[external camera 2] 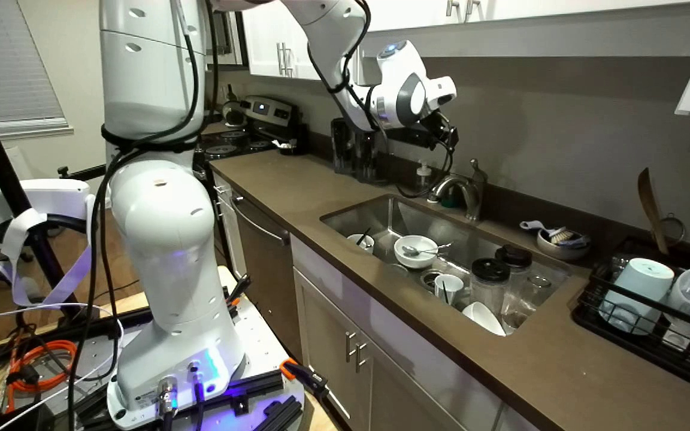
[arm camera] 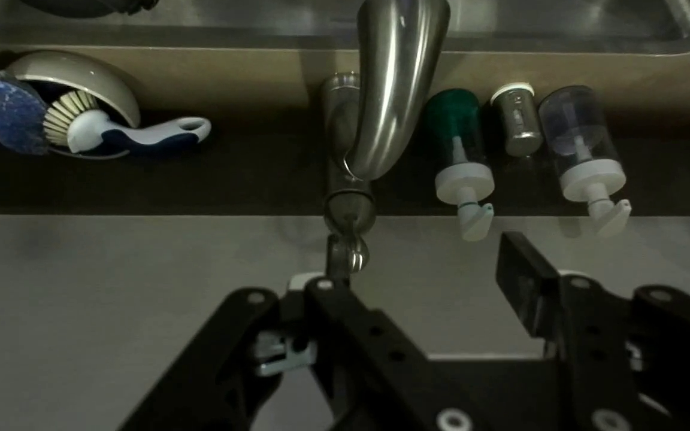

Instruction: Open the tap then close the tap then open the tap again

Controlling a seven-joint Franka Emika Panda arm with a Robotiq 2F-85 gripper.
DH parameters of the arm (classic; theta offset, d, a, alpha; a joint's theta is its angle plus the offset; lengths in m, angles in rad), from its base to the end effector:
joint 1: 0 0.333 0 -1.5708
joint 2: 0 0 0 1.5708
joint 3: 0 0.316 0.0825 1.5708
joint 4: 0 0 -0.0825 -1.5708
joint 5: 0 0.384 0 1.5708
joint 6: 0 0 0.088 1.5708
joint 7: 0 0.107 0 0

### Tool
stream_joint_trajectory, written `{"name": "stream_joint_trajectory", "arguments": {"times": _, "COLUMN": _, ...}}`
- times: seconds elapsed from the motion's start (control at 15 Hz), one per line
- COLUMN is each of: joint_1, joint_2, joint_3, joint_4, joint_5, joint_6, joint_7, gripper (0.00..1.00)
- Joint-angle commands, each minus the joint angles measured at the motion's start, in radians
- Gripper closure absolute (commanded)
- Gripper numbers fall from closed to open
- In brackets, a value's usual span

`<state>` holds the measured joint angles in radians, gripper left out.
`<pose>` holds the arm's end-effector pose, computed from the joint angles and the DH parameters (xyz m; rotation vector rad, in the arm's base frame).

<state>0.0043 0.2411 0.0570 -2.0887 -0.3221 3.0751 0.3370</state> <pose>0.6227 0.0620 0.3944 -2.9045 -0.0443 -1.1413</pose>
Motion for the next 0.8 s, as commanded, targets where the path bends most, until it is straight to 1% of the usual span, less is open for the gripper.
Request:
{"name": "stream_joint_trajectory", "arguments": {"times": 0.0, "joint_1": 0.024, "joint_2": 0.122, "joint_3": -0.018, "joint_4": 0.136, "joint_5": -0.016, "joint_6": 0.023, "joint_7": 0.008, "gripper": 0.46}}
{"name": "stream_joint_trajectory", "arguments": {"times": 0.07, "joint_1": 0.026, "joint_2": 0.146, "joint_3": -0.016, "joint_4": 0.163, "joint_5": -0.012, "joint_6": 0.021, "joint_7": 0.005, "gripper": 0.44}}
{"name": "stream_joint_trajectory", "arguments": {"times": 0.13, "joint_1": 0.032, "joint_2": 0.173, "joint_3": -0.018, "joint_4": 0.195, "joint_5": -0.01, "joint_6": 0.018, "joint_7": 0.005, "gripper": 0.48}}
{"name": "stream_joint_trajectory", "arguments": {"times": 0.2, "joint_1": 0.036, "joint_2": 0.196, "joint_3": -0.022, "joint_4": 0.222, "joint_5": -0.012, "joint_6": 0.018, "joint_7": 0.005, "gripper": 0.56}}
{"name": "stream_joint_trajectory", "arguments": {"times": 0.27, "joint_1": 0.045, "joint_2": 0.219, "joint_3": -0.03, "joint_4": 0.25, "joint_5": -0.014, "joint_6": 0.018, "joint_7": 0.009, "gripper": 0.6}}
{"name": "stream_joint_trajectory", "arguments": {"times": 0.33, "joint_1": 0.046, "joint_2": 0.238, "joint_3": -0.028, "joint_4": 0.272, "joint_5": -0.009, "joint_6": 0.015, "joint_7": 0.007, "gripper": 0.67}}
{"name": "stream_joint_trajectory", "arguments": {"times": 0.47, "joint_1": 0.065, "joint_2": 0.273, "joint_3": -0.049, "joint_4": 0.311, "joint_5": -0.015, "joint_6": 0.017, "joint_7": 0.017, "gripper": 0.74}}
{"name": "stream_joint_trajectory", "arguments": {"times": 0.6, "joint_1": 0.089, "joint_2": 0.301, "joint_3": -0.073, "joint_4": 0.339, "joint_5": -0.014, "joint_6": 0.02, "joint_7": 0.024, "gripper": 0.79}}
{"name": "stream_joint_trajectory", "arguments": {"times": 0.73, "joint_1": 0.114, "joint_2": 0.329, "joint_3": -0.101, "joint_4": 0.363, "joint_5": -0.013, "joint_6": 0.025, "joint_7": 0.031, "gripper": 0.78}}
